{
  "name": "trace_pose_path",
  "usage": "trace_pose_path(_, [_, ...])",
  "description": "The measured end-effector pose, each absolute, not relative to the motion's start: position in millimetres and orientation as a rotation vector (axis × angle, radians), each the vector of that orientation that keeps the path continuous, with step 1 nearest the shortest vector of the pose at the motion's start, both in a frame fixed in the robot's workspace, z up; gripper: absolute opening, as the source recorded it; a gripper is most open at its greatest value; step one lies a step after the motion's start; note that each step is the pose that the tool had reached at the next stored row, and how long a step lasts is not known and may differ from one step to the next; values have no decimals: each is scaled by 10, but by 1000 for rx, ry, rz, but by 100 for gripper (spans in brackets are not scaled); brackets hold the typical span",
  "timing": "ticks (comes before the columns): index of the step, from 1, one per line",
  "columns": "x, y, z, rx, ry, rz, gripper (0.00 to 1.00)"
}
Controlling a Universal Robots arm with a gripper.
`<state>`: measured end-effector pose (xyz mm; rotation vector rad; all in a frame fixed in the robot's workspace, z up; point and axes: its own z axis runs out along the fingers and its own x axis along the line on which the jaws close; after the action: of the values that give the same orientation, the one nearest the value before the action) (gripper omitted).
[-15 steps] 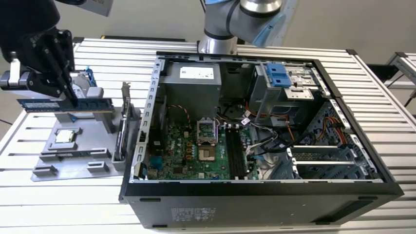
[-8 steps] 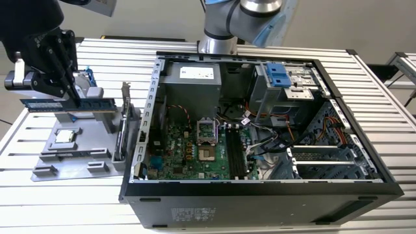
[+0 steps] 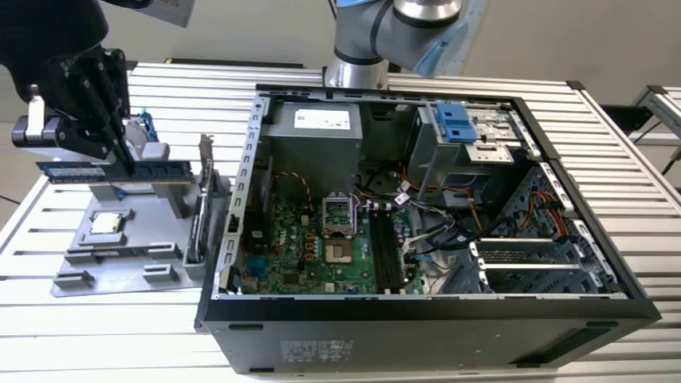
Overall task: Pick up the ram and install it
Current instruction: 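Pick up the ram and move it above insertion slot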
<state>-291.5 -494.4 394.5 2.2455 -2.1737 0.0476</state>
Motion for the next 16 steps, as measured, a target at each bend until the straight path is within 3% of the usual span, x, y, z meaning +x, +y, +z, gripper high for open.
trace_pose_path(16, [-2848, -4943, 3945, 2245, -2174, 48, 0])
